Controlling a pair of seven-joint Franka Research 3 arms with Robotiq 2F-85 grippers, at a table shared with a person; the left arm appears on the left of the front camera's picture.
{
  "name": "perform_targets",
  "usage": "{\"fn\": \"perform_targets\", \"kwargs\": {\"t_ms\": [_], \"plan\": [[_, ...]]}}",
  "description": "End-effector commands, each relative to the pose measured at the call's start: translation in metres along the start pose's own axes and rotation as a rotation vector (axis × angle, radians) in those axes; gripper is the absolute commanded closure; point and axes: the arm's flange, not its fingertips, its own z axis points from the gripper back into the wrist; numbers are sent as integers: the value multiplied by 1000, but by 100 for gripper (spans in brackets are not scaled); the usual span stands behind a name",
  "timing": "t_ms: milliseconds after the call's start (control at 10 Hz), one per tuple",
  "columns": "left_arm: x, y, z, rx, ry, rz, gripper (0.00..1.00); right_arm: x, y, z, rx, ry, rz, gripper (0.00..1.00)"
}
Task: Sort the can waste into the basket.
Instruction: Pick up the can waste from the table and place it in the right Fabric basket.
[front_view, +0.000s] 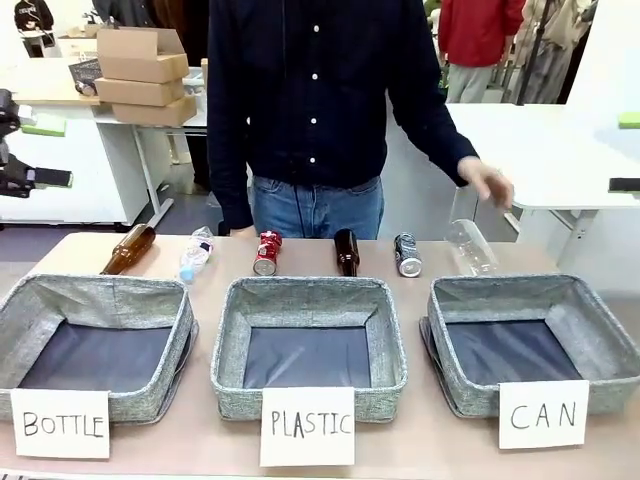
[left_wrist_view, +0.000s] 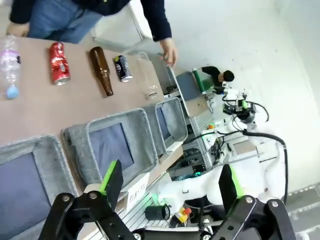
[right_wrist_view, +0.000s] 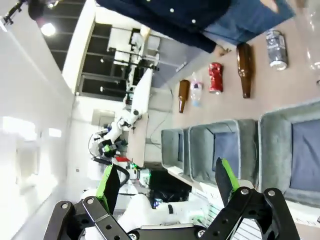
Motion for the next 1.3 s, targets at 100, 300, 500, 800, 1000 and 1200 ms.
{"fn": "perform_targets", "kwargs": {"t_ms": [100,300,500,800,1000,1200], "plan": [[-2,-25,1,-12,20,-75,0,-9,5,-12,-75,89,72,0],[-2,-25,1,-12,20,-75,0,-9,5,-12,-75,89,72,0],[-2,-25,1,-12,20,-75,0,-9,5,-12,-75,89,72,0],[30,-24,-15,191,22,-33,0,-9,5,-12,-75,89,72,0],[118,20,-72,530,73,60,0,-9,5,-12,-75,89,72,0],[165,74,-145,628,253,136,0,-9,5,-12,-75,89,72,0]]}}
